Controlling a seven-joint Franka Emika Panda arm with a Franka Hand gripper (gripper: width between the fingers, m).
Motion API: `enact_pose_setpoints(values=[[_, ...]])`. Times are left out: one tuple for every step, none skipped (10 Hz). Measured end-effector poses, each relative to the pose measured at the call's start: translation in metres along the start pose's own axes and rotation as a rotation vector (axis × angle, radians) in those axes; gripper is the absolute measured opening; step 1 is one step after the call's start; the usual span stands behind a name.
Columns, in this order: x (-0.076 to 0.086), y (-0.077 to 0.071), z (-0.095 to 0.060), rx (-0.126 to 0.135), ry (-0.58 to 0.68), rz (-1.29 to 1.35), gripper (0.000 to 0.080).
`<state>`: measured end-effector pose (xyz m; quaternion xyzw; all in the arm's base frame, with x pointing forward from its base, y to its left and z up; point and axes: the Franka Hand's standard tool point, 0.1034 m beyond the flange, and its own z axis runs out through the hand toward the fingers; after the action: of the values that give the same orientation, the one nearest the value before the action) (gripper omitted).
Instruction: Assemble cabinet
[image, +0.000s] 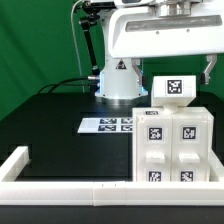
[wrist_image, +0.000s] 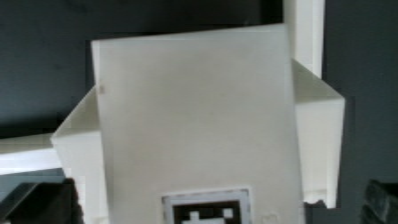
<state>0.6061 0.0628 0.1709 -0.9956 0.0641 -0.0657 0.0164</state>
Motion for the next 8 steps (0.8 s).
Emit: enact_pose_setpoints(values=[[0.0, 0.003, 0.003, -0.003, -0.003, -0.004, 0.0797], [0.001, 0.009, 0.006, -0.007, -0.007, -0.006, 0.0797], [0.002, 0.012, 0.008, -0.009, -0.009, -0.002, 0.0797], [0.003, 0.012, 0.009, -0.01, -0.01, -0.002, 0.0797], [0.003, 0.012, 0.011, -0.012, -0.014, -0.002, 0.0797], [0.001, 0.013, 0.013, -0.015, -0.036, 0.003, 0.0797], [0.003, 0.012, 0.014, -0.016, -0.042, 0.003, 0.0797], [0.004, 0.012, 0.015, -0.017, -0.043, 0.002, 0.0682]])
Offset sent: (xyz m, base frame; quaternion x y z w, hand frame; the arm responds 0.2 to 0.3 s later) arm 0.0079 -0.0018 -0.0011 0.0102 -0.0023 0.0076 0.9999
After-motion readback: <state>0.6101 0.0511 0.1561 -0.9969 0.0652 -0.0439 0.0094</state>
